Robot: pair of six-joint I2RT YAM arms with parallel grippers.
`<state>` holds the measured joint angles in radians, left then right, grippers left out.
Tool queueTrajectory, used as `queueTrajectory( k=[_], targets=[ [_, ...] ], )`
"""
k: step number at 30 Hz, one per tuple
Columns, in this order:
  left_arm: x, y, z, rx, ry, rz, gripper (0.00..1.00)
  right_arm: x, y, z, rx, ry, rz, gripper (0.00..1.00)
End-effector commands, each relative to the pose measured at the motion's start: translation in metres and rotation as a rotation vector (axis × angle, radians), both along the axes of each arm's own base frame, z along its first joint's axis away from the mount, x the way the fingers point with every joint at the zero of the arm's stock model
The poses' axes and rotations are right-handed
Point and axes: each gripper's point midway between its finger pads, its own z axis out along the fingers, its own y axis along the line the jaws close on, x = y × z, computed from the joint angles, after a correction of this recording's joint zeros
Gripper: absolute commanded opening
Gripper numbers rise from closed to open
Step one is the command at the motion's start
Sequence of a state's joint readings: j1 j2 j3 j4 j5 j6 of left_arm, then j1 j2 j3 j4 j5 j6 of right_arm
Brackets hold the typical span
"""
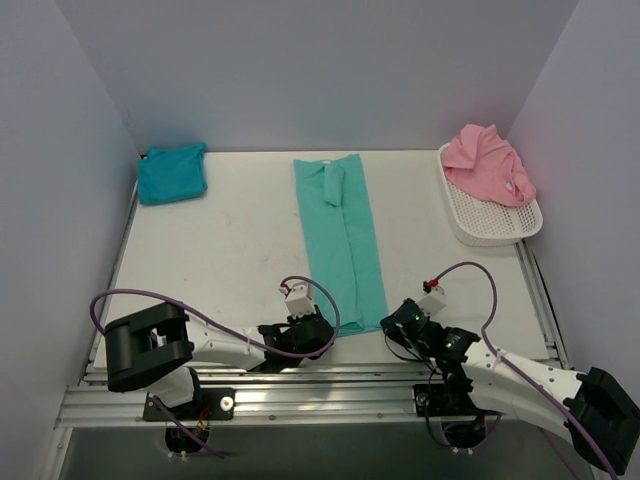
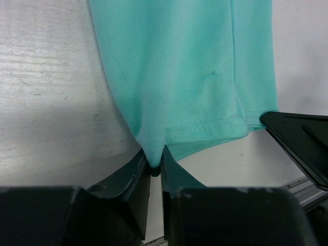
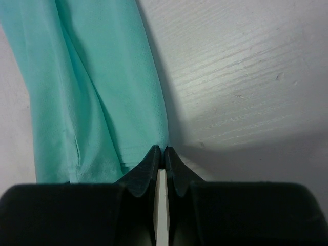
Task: Fold and stack the t-shirts
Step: Fold the tshirt
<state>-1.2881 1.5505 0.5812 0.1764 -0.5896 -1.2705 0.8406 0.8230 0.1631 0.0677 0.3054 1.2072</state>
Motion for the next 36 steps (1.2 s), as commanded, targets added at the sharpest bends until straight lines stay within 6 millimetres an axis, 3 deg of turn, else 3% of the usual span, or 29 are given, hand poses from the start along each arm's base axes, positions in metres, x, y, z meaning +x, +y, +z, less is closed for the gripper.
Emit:
queueTrajectory(
  k=[1, 3, 4, 11, 17, 22, 28, 36],
  targets=[
    [0.005, -0.011, 0.021, -0.053, -0.033, -0.008, 0.19, -0.003, -0.007, -0.002, -0.032, 0.003, -0.006, 0.0],
    [0.005, -0.01, 0.026, -0.063, -0.04, -0.013, 0.11, -0.004, -0.005, 0.001, -0.025, -0.003, 0.002, 0.0],
    [0.005, -0.01, 0.028, -0.063, -0.045, -0.015, 0.03, -0.003, -0.004, 0.003, -0.019, -0.007, 0.002, 0.0],
    [0.002, 0.01, 0.045, -0.049, -0.069, 0.0, 0.02, -0.011, -0.006, 0.016, -0.017, -0.016, -0.006, 0.0],
    [0.005, 0.023, 0.071, -0.052, -0.108, 0.025, 0.02, -0.005, -0.007, 0.037, -0.037, -0.055, -0.022, 0.0],
    [0.019, 0.031, 0.087, -0.024, -0.14, 0.048, 0.02, 0.012, 0.001, 0.058, -0.075, -0.098, -0.029, 0.0],
    [0.036, 0.019, 0.099, -0.059, -0.117, 0.009, 0.02, 0.038, 0.017, 0.079, -0.154, -0.147, -0.028, 0.0],
    [0.073, 0.014, 0.139, -0.095, -0.146, 0.012, 0.03, 0.065, 0.027, 0.098, -0.216, -0.191, -0.033, 0.0]
  ],
)
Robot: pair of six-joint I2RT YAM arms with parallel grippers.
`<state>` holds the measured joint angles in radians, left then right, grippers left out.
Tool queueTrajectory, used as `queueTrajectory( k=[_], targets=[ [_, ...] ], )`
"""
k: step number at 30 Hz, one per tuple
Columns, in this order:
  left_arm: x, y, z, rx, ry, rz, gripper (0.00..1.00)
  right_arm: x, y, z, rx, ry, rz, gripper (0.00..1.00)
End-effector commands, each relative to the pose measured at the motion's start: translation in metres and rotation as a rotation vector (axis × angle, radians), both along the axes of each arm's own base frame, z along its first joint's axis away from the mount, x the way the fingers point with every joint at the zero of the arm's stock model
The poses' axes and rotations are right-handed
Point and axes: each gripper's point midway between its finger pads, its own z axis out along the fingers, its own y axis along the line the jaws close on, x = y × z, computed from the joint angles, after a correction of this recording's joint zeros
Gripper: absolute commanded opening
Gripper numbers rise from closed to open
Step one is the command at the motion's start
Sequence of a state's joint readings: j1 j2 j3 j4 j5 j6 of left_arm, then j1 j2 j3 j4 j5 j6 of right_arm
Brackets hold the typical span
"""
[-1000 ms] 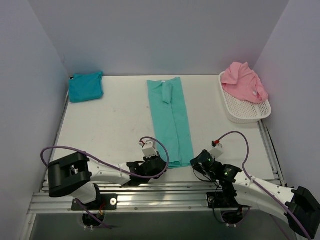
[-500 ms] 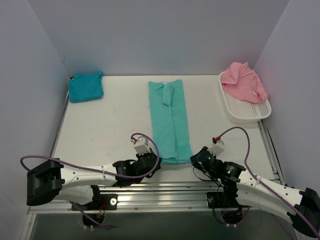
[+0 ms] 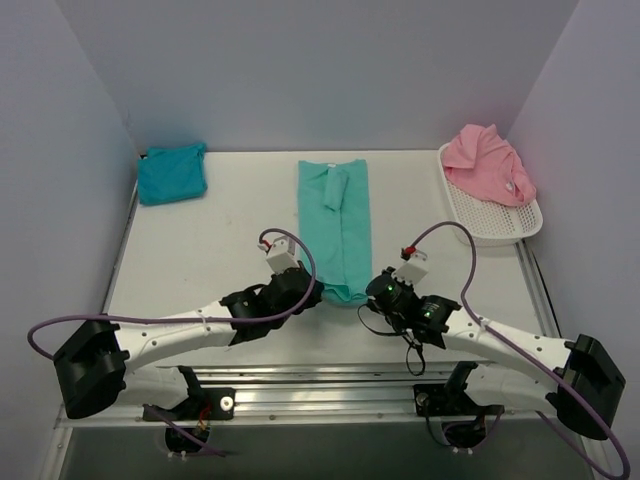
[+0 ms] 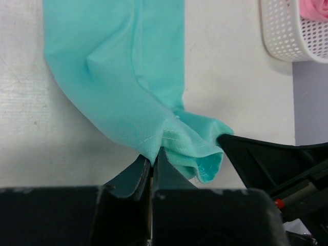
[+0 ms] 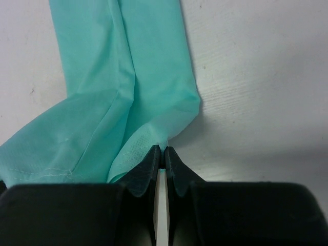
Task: Fold and stack the t-shirts
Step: Fold the tshirt
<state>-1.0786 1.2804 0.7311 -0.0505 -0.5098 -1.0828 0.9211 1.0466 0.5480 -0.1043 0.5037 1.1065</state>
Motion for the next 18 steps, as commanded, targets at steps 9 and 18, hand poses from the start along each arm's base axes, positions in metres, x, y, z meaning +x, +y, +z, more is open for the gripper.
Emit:
queueTrajectory(
  k=[9, 18],
  targets=[
    [0.055, 0.008, 0.046, -0.041, -0.065, 0.052, 0.04, 0.063, -0.006, 0.039, -0.075, -0.114, -0.1, 0.0],
    [0.093, 0.018, 0.046, -0.055, -0.078, 0.112, 0.04, 0.111, 0.007, 0.036, -0.116, -0.116, -0.139, 0.0]
  ],
)
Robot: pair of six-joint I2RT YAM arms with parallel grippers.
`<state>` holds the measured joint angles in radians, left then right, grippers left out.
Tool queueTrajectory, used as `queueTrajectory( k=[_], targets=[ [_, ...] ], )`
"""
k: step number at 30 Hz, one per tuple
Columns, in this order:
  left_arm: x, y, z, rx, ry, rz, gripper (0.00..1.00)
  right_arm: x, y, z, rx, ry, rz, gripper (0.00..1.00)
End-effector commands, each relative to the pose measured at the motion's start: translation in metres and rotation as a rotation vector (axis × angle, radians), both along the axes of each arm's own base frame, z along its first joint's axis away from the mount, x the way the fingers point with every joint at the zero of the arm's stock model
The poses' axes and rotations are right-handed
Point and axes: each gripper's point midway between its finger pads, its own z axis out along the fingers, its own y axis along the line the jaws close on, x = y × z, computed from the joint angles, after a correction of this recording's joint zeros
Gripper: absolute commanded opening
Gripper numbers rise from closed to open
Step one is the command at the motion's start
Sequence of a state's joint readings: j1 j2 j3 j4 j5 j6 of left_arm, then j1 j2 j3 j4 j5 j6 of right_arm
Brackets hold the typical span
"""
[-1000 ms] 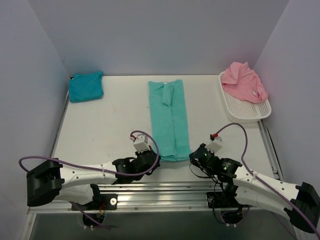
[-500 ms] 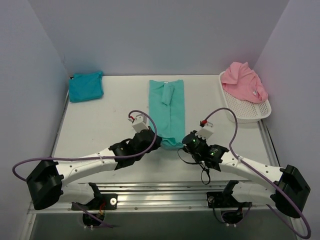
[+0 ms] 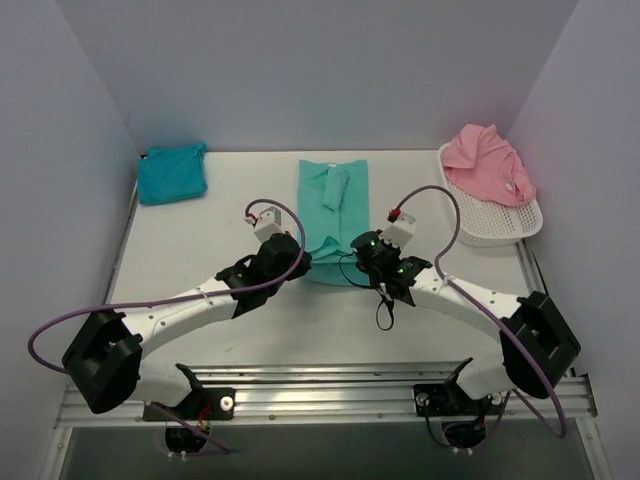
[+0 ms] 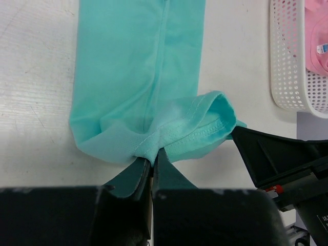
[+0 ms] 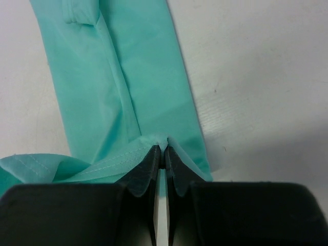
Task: Fold and stack the t-shirts
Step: Fold the tshirt
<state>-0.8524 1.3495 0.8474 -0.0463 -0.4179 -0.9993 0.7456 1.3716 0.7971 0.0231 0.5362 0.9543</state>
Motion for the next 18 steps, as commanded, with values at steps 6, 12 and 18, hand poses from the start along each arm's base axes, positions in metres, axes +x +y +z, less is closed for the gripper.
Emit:
queueTrajectory(
  k=[6, 12, 18],
  targets=[
    [0.054, -0.014, 0.013, -0.063, -0.052, 0.0, 0.05, 0.048, 0.017, 0.004, -0.059, -0.042, -0.03, 0.0],
    [0.089, -0.02, -0.009, -0.01, -0.044, -0.022, 0.03, 0.075, 0.023, -0.004, -0.108, -0.032, -0.046, 0.0],
    [0.125, -0.03, -0.027, -0.022, -0.011, -0.11, 0.02, 0.094, 0.015, -0.013, -0.136, -0.011, -0.073, 0.0]
  ],
)
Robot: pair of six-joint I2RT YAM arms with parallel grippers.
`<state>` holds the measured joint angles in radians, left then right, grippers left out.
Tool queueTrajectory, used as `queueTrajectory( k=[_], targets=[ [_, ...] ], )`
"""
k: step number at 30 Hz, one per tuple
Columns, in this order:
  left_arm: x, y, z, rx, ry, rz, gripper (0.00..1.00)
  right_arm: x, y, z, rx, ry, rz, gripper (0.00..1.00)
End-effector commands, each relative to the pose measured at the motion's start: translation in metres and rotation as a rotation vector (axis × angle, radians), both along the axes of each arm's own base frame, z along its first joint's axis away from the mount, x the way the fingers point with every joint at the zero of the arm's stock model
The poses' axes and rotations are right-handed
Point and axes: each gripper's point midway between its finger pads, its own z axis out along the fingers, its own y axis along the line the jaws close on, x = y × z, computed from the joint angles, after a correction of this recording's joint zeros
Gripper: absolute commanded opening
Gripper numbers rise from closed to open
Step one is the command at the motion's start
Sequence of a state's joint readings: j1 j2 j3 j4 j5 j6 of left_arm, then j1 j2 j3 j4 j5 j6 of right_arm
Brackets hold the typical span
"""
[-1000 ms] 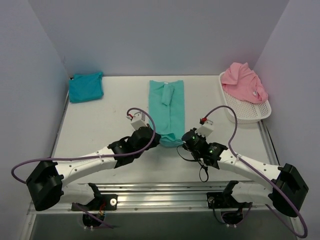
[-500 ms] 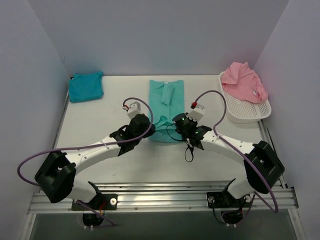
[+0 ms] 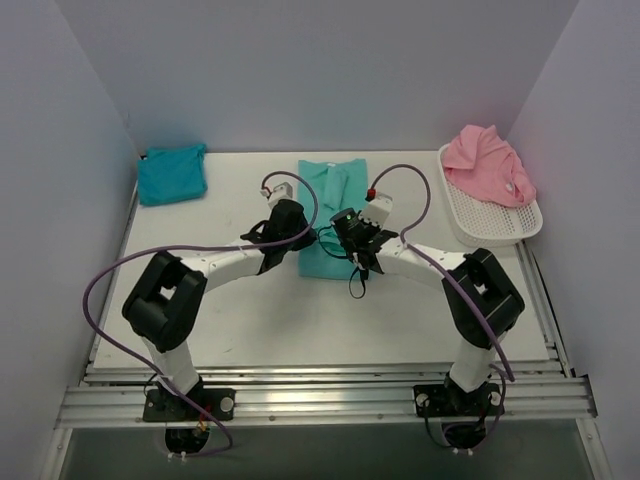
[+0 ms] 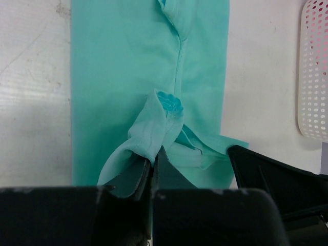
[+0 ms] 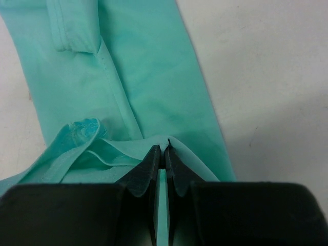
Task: Fold and stack the t-shirts
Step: Fold the tshirt
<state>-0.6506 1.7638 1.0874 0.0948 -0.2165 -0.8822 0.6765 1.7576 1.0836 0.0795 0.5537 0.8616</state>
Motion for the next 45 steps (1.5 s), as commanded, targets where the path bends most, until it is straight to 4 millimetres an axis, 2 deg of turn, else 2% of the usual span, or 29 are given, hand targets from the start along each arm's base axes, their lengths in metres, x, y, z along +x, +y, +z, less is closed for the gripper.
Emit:
queueTrajectory(
  k=[1, 2, 3, 5, 11, 14, 15, 17, 18, 19, 22, 25, 27, 36, 39, 45],
  targets=[
    [0.031, -0.01, 0.023, -0.064, -0.066, -0.082, 0.02, 0.019, -0.011, 0.016, -0.024, -0.046, -0.047, 0.0],
    [0.038, -0.012, 0.031, -0.078, -0.08, -0.09, 0.02, 0.022, -0.016, 0.015, -0.027, -0.044, -0.057, 0.0],
    [0.042, -0.012, 0.024, -0.071, -0.07, -0.101, 0.02, 0.024, -0.018, 0.014, -0.029, -0.041, -0.062, 0.0],
    [0.053, -0.012, 0.029, -0.082, -0.081, -0.125, 0.02, 0.029, -0.022, 0.012, -0.029, -0.039, -0.07, 0.0],
    [0.078, -0.015, 0.02, -0.085, -0.07, -0.186, 0.02, 0.051, -0.036, -0.002, -0.02, -0.017, -0.1, 0.0],
    [0.089, -0.025, 0.013, -0.09, -0.068, -0.235, 0.02, 0.062, -0.04, -0.013, -0.008, -0.003, -0.103, 0.0],
    [0.092, -0.026, 0.002, -0.083, -0.052, -0.243, 0.02, 0.065, -0.04, -0.021, -0.008, 0.006, -0.101, 0.0],
    [0.1, -0.029, 0.002, -0.088, -0.057, -0.249, 0.02, 0.071, -0.04, -0.027, 0.0, 0.016, -0.1, 0.0],
    [0.102, -0.028, -0.01, -0.084, -0.039, -0.249, 0.02, 0.075, -0.038, -0.033, 0.002, 0.021, -0.099, 0.0],
    [0.105, -0.029, -0.011, -0.088, -0.038, -0.247, 0.02, 0.077, -0.039, -0.036, 0.003, 0.025, -0.097, 0.0],
    [0.108, -0.027, -0.024, -0.098, -0.017, -0.237, 0.02, 0.085, -0.036, -0.043, 0.016, 0.035, -0.089, 0.0],
    [0.108, -0.019, -0.029, -0.105, -0.011, -0.211, 0.02, 0.092, -0.033, -0.039, 0.026, 0.026, -0.081, 0.0],
    [0.11, -0.015, -0.021, -0.114, -0.037, -0.187, 0.02, 0.095, -0.032, -0.034, 0.028, 0.015, -0.079, 0.0],
    [0.112, 0.005, -0.01, -0.136, -0.073, -0.116, 0.02, 0.111, -0.03, -0.013, 0.036, -0.024, -0.082, 0.0],
    [0.112, 0.01, -0.005, -0.142, -0.084, -0.098, 0.02, 0.116, -0.03, -0.013, 0.034, -0.028, -0.083, 0.0],
    [0.121, 0.016, -0.008, -0.14, -0.081, -0.08, 0.02, 0.126, -0.03, -0.032, 0.029, -0.008, -0.088, 0.0]
  ],
)
